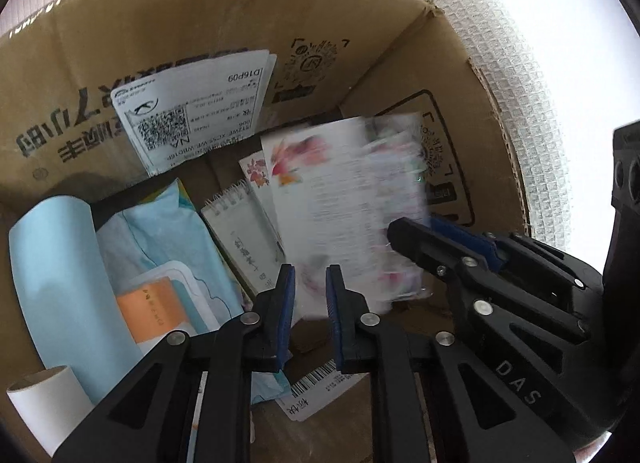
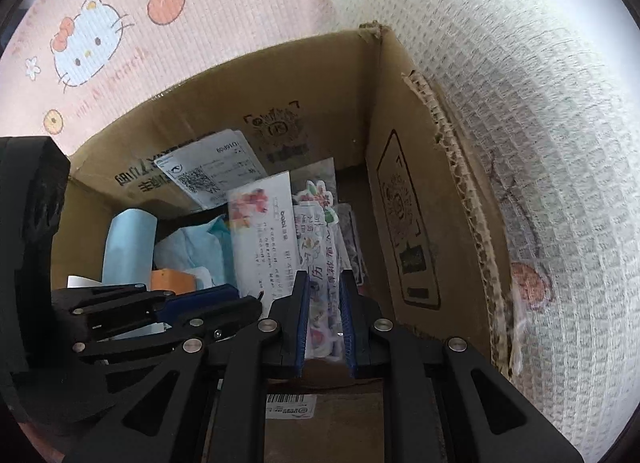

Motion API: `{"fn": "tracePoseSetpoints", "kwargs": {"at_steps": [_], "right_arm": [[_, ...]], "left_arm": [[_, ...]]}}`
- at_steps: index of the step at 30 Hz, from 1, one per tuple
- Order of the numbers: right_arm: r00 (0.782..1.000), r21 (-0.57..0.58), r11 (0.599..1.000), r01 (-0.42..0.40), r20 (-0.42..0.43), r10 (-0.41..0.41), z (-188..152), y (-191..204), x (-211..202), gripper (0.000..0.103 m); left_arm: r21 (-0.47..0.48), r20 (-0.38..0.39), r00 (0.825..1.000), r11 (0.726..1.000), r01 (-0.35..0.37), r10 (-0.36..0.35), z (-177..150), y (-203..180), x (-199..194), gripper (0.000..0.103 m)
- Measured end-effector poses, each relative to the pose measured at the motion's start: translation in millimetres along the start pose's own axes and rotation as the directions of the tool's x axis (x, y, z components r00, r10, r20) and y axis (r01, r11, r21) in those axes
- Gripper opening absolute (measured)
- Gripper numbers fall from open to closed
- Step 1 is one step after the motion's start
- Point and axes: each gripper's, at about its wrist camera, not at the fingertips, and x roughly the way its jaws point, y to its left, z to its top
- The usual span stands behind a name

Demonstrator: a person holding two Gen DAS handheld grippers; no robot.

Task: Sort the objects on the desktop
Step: 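Lower the card and stickers into the box and open both grippers, then withdraw both open grippers from the box toward the blue denim pouch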

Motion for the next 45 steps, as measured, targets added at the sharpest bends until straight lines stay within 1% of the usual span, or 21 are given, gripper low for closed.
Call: {"fn": "tracePoseSetpoints", "kwargs": {"at_steps": [2,5,7,10,13,15,17,19,20,21,23,26,28,30,32,33,35,37,39,41,45], "right_arm": [[1.0,-0.006,1.0,0.014,-0.01,-0.014,2,0,2,0.012],[0.999,0.0,0.999,0.037,-0.03,-0.037,5,-2,6,0.012],[0.998,0.0,0.999,0.046,-0.033,-0.046,7,0,7,0.012],[0.998,-0.017,0.998,0.061,-0.015,-0.061,5,6,3,0.012],[0.997,-0.039,0.996,0.081,0.011,-0.08,5,10,-3,0.012],[0.995,-0.045,0.995,0.094,0.027,-0.092,3,12,-9,0.013],[0.993,-0.046,0.993,0.107,0.052,-0.105,0,13,-19,0.013],[0.99,-0.047,0.992,0.12,0.076,-0.117,-4,15,-28,0.013],[0.989,-0.045,0.991,0.123,0.084,-0.119,-7,14,-34,0.013],[0.989,-0.043,0.992,0.121,0.094,-0.116,-9,14,-39,0.013],[0.988,-0.03,0.993,0.114,0.113,-0.11,-16,17,-47,0.013],[0.985,-0.022,0.994,0.111,0.136,-0.107,-26,23,-53,0.015],[0.983,-0.02,0.993,0.117,0.146,-0.113,-32,28,-57,0.018],[0.982,-0.025,0.992,0.123,0.151,-0.118,-36,35,-61,0.021],[0.979,-0.027,0.991,0.128,0.163,-0.122,-41,42,-65,0.028],[0.977,-0.027,0.991,0.131,0.171,-0.124,-43,45,-68,0.03],[0.973,-0.032,0.99,0.138,0.192,-0.129,-47,54,-75,0.038],[0.969,-0.04,0.988,0.146,0.21,-0.135,-50,61,-81,0.042],[0.965,-0.045,0.988,0.149,0.224,-0.136,-51,67,-86,0.05],[0.964,-0.042,0.989,0.144,0.23,-0.131,-51,71,-90,0.061],[0.965,-0.018,0.988,0.153,0.218,-0.145,-48,79,-91,0.063]], "left_arm": [[0.005,0.001,1.0,1.0,-0.005,0.005,0,-1,1,0.014],[0.001,-0.001,1.0,1.0,0.015,-0.015,0,-1,4,0.015],[-0.015,-0.019,1.0,1.0,0.017,-0.017,0,1,8,0.015],[-0.026,-0.025,0.999,0.999,0.019,-0.02,-6,2,12,0.015],[0.003,-0.011,1.0,1.0,-0.001,0.001,-14,2,3,0.016],[0.031,0.01,1.0,0.999,-0.019,0.018,-3,-9,2,0.021],[0.078,0.039,0.998,0.996,-0.043,0.04,-4,-26,-5,0.024],[0.127,0.062,0.996,0.989,-0.075,0.068,-6,-30,-12,0.031],[0.163,0.071,0.995,0.983,-0.086,0.075,-9,-34,-17,0.038],[0.19,0.077,0.994,0.978,-0.086,0.072,-11,-38,-20,0.042],[0.241,0.098,0.992,0.966,-0.096,0.074,-18,-42,-30,0.044],[0.271,0.158,0.982,0.953,-0.14,0.099,-29,-46,-45,0.044],[0.311,0.219,0.965,0.927,-0.209,0.144,-38,-51,-52,0.044],[0.354,0.291,0.94,0.893,-0.279,0.178,-49,-55,-61,0.046],[0.396,0.334,0.921,0.857,-0.331,0.201,-61,-60,-70,0.05],[0.414,0.348,0.915,0.842,-0.345,0.203,-67,-61,-74,0.051],[0.433,0.358,0.914,0.833,-0.345,0.193,-74,-59,-80,0.051],[0.421,0.371,0.91,0.841,-0.341,0.183,-75,-54,-81,0.051],[0.407,0.379,0.91,0.854,-0.325,0.166,-77,-47,-90,0.051],[0.396,0.381,0.913,0.866,-0.306,0.148,-76,-38,-92,0.051],[0.372,0.389,0.914,0.887,-0.273,0.118,-81,-23,-108,0.052]]}}
